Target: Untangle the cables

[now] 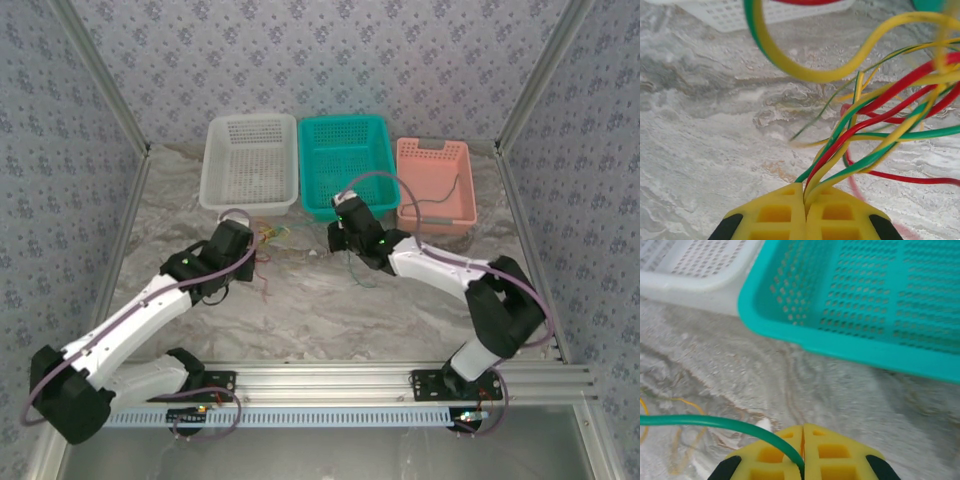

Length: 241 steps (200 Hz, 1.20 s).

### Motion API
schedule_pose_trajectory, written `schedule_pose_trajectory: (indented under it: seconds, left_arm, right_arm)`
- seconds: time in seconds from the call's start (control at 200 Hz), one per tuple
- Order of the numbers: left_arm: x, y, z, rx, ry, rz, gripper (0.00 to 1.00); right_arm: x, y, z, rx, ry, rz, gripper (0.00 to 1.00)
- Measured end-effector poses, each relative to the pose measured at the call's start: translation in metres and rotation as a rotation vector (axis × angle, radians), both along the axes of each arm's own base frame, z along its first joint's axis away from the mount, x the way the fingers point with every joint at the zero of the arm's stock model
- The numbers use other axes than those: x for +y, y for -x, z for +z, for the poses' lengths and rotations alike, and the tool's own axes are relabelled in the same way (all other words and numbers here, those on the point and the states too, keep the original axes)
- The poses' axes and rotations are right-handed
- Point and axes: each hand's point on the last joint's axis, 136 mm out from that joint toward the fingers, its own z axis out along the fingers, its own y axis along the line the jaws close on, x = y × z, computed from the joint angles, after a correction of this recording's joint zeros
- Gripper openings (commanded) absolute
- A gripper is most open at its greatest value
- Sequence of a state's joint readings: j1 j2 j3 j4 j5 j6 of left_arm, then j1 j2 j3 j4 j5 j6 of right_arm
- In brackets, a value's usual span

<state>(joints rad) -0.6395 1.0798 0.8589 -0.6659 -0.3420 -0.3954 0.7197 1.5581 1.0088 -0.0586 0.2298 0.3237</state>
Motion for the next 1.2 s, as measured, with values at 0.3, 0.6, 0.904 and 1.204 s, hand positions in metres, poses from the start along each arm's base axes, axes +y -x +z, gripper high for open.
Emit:
schedule_pose_trajectory:
  seconds: [0.3,0.6,0.904,1.204]
  left_arm:
    - [0.003,-0.006,-0.044,0.125,-0.088,0.063,0.4]
    - [0.018,0.001,-0.041,0.13,-0.099,0.137,0.47]
    - [-0.064,0.012,-0.014,0.09,0.315,0.029,0.62]
    - [-0.104,-0.018,-0.012,0.044,0.297,-0.143,0.64]
  right_arm:
    - [-0.023,0.013,0.013,-0.002,0.218,-0.026,0.0]
    - [-0.029,0.006,0.033,0.031,0.324,-0.048,0.0]
    - [-0.034,0.017,0.02,0.089,0.368,-0.035,0.0]
    - [-0.034,0.029,0.022,0.132,0.34,0.013,0.0]
